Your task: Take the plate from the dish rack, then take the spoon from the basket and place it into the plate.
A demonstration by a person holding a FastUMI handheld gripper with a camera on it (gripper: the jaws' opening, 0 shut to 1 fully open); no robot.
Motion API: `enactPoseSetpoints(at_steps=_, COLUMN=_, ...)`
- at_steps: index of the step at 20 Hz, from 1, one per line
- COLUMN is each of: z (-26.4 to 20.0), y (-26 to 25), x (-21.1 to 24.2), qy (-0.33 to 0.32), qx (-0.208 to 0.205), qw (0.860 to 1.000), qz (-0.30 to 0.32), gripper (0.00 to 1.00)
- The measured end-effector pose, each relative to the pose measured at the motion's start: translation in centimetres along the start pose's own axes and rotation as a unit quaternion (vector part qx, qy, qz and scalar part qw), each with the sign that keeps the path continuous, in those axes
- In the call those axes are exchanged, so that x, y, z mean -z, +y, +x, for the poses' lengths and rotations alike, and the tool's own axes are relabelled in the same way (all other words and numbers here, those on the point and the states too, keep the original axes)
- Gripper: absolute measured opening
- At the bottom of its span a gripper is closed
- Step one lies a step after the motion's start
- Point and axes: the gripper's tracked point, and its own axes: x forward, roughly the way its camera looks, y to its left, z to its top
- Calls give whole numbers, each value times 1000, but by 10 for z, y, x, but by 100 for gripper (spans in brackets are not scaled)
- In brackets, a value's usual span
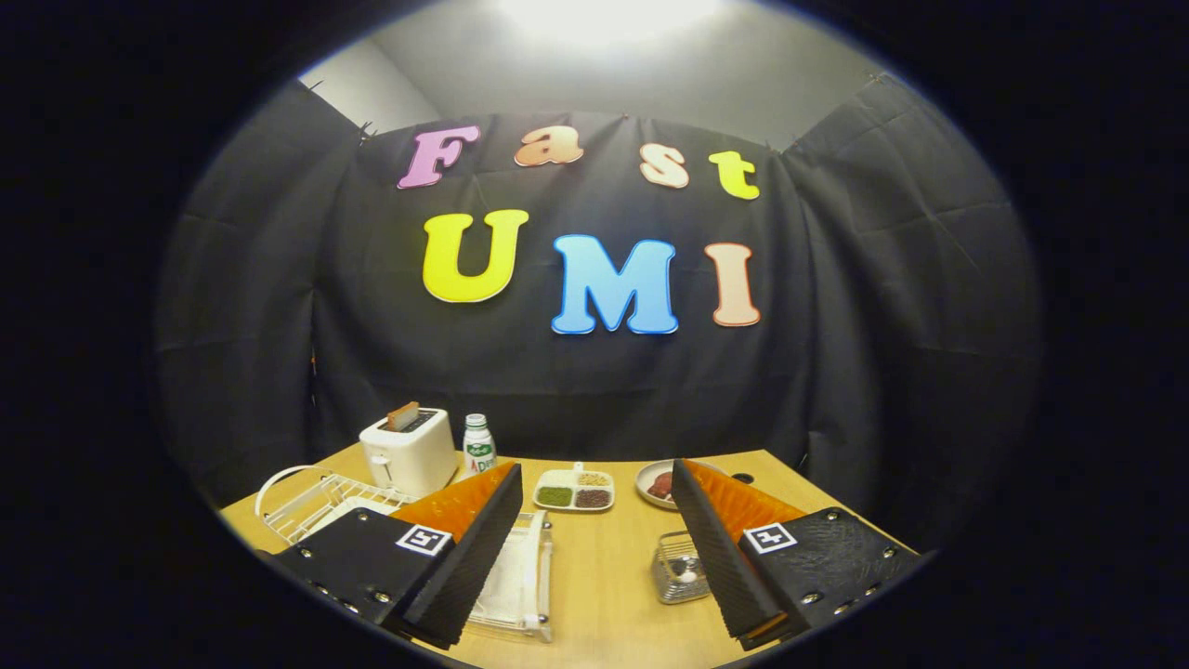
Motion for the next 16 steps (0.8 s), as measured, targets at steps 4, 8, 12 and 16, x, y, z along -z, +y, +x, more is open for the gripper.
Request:
enactPoseSetpoints(at_steps=4, z=22, y=42, x=20, qy=54, qx=-10, qw=998, qz=19, gripper=99)
enactPoseSetpoints(at_steps=8, z=40, y=64, x=43, qy=105, qx=10, qw=994, qz=29, gripper=96)
enactPoseSetpoints(at_steps=12, z=59, y=81, x=71, qy=159, qx=24, qw=986, qz=32, gripper=76)
enactPoseSetpoints(at_steps=16, z=71, y=93, x=93, qy=204, qx=31, qw=978, qz=34, gripper=72)
